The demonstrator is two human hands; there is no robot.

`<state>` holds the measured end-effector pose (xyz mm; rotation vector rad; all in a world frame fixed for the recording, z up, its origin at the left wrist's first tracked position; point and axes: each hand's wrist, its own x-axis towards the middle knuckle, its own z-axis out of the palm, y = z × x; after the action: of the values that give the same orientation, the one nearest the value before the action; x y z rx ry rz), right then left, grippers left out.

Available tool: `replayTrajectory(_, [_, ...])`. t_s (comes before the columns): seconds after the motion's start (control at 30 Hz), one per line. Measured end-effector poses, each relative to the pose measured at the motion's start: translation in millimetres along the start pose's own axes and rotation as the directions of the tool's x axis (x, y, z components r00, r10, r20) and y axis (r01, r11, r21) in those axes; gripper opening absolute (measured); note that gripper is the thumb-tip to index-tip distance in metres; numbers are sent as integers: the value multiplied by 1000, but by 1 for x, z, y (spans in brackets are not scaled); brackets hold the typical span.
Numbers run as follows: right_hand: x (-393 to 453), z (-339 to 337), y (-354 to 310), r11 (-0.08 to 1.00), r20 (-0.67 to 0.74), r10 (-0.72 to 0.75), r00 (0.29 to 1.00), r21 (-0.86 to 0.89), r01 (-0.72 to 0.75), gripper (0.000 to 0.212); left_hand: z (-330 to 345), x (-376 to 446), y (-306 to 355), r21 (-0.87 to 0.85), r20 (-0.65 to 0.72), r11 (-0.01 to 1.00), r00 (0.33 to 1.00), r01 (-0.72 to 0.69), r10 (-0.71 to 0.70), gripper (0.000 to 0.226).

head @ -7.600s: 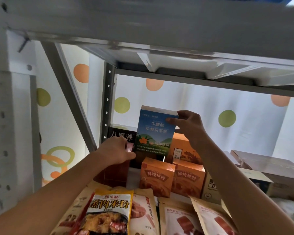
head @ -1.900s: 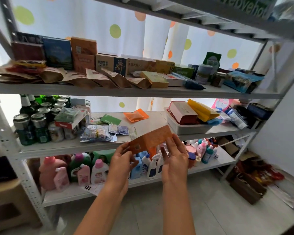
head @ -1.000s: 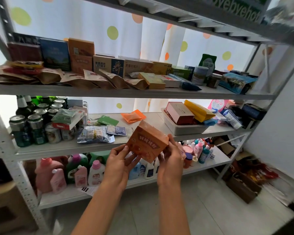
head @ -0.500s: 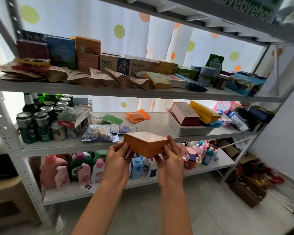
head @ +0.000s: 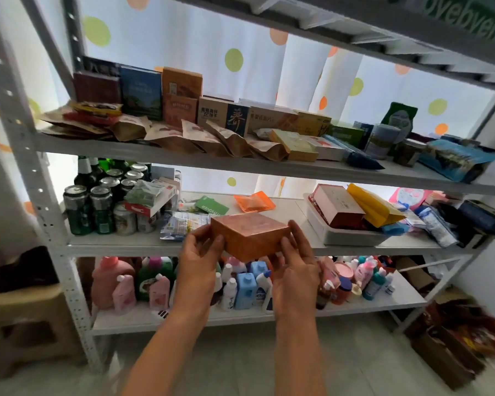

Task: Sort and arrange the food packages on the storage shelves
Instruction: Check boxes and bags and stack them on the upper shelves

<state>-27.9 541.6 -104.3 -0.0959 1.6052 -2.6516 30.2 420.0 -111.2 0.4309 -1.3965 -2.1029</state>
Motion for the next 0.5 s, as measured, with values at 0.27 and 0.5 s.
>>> replayTrajectory(0.27, [10, 63, -1, 986, 232, -73, 970, -130, 105, 62, -30, 44, 51, 10, -41, 994, 993, -109, 110, 42])
replayTrajectory(0.5, [63, 118, -28, 940, 496, -126, 859, -217, 264, 79, -43, 104, 105, 77, -58, 986, 987, -147, 152, 16])
